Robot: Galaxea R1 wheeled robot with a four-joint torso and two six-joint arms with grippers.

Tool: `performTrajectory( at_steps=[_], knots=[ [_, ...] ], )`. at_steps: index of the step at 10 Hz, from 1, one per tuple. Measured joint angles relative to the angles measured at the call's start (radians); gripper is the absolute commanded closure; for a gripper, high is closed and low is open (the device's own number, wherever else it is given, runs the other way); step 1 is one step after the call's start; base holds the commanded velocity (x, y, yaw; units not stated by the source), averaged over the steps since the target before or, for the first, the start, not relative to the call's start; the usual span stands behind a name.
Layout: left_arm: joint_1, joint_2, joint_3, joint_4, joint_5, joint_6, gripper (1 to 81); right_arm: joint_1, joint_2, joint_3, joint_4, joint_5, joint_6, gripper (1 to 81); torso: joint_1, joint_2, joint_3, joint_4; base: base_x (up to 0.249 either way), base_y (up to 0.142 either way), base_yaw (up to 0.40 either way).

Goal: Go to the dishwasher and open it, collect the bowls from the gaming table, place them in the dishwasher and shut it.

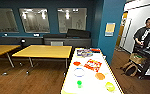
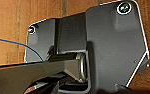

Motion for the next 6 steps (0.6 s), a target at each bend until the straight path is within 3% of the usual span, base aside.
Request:
performTrajectory(
  at_steps=[6],
  knots=[
    [0.0,0.003,0.001,0.0,0.001,0.0,1.0,0.001,-0.003,-0.001,0.001,0.0,0.0,1.0,0.0,0.0,0.0,0.0,0.0,0.0,0.0]
  ],
)
